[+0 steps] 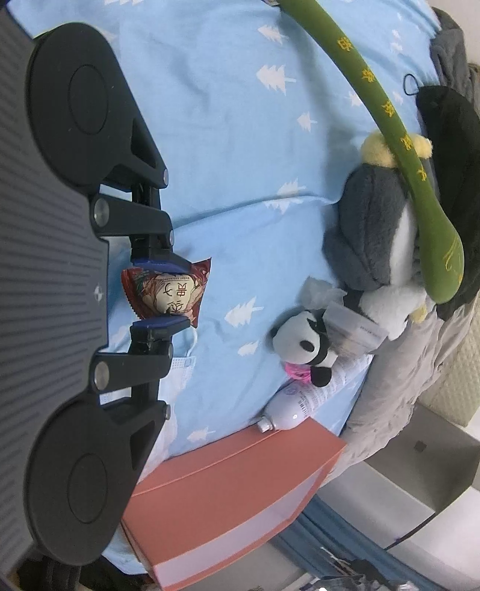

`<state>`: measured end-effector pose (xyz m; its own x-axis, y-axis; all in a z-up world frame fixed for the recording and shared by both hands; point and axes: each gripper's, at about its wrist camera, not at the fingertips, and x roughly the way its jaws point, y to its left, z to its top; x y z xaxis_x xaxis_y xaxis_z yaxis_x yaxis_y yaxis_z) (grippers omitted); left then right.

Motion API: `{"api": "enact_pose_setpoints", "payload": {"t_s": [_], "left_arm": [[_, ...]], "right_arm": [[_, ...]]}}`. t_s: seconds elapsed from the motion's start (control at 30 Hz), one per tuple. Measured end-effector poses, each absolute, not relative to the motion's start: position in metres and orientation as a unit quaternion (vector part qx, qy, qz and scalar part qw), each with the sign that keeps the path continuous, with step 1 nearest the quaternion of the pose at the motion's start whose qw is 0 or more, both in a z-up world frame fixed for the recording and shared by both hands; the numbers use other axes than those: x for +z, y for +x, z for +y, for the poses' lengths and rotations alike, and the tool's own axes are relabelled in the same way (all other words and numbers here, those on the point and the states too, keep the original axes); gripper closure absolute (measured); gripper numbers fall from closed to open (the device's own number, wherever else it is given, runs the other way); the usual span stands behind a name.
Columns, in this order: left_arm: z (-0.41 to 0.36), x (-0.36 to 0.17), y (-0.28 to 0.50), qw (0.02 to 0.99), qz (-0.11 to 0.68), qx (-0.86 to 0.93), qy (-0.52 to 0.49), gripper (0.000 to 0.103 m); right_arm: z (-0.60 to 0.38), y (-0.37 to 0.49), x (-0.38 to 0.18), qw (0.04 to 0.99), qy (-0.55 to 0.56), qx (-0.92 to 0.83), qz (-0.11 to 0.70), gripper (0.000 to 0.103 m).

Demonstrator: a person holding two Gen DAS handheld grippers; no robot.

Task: Organize soft objects
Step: 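Lift the face mask with the right tool while the left tool lifts the candy packet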

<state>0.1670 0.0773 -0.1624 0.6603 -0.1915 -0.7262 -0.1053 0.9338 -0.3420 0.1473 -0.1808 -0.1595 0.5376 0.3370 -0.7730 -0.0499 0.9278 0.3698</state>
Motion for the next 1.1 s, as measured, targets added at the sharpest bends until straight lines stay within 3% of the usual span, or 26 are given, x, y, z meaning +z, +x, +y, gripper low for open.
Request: {"api": "enact_pose_setpoints", "payload": {"t_s": [0.07, 0.13, 0.2, 0.23, 0.43, 0.5, 0.77, 1.03, 1.1], "left_arm": [[0.074, -0.162, 0.166, 0.894, 0.412, -0.026, -0.174, 0.074], [0.071, -0.161, 0.164, 0.893, 0.415, -0.031, -0.173, 0.074], [0.069, -0.159, 0.164, 0.893, 0.416, -0.034, -0.171, 0.074], [0.067, -0.157, 0.163, 0.893, 0.415, -0.036, -0.17, 0.074], [0.061, -0.148, 0.155, 0.896, 0.408, -0.037, -0.171, 0.074], [0.06, -0.145, 0.151, 0.897, 0.406, -0.037, -0.169, 0.074], [0.057, -0.142, 0.145, 0.894, 0.418, -0.036, -0.155, 0.074], [0.054, -0.146, 0.148, 0.895, 0.424, -0.032, -0.138, 0.074], [0.053, -0.147, 0.149, 0.894, 0.425, -0.028, -0.137, 0.074]], "right_arm": [[-0.183, 0.143, -0.162, 0.858, 0.152, 0.117, 0.476, 0.091], [-0.184, 0.137, -0.159, 0.861, 0.138, 0.111, 0.477, 0.074], [-0.186, 0.129, -0.154, 0.868, 0.129, 0.112, 0.467, 0.047], [-0.186, 0.124, -0.15, 0.871, 0.125, 0.114, 0.461, 0.045], [-0.179, 0.118, -0.128, 0.899, 0.065, 0.133, 0.413, 0.045], [-0.175, 0.124, -0.126, 0.907, 0.045, 0.142, 0.393, 0.041], [-0.149, 0.152, -0.146, 0.902, -0.04, 0.145, 0.404, 0.04], [-0.159, 0.17, -0.177, 0.891, -0.03, 0.132, 0.433, 0.039], [-0.158, 0.169, -0.177, 0.891, -0.03, 0.138, 0.432, 0.043]]}}
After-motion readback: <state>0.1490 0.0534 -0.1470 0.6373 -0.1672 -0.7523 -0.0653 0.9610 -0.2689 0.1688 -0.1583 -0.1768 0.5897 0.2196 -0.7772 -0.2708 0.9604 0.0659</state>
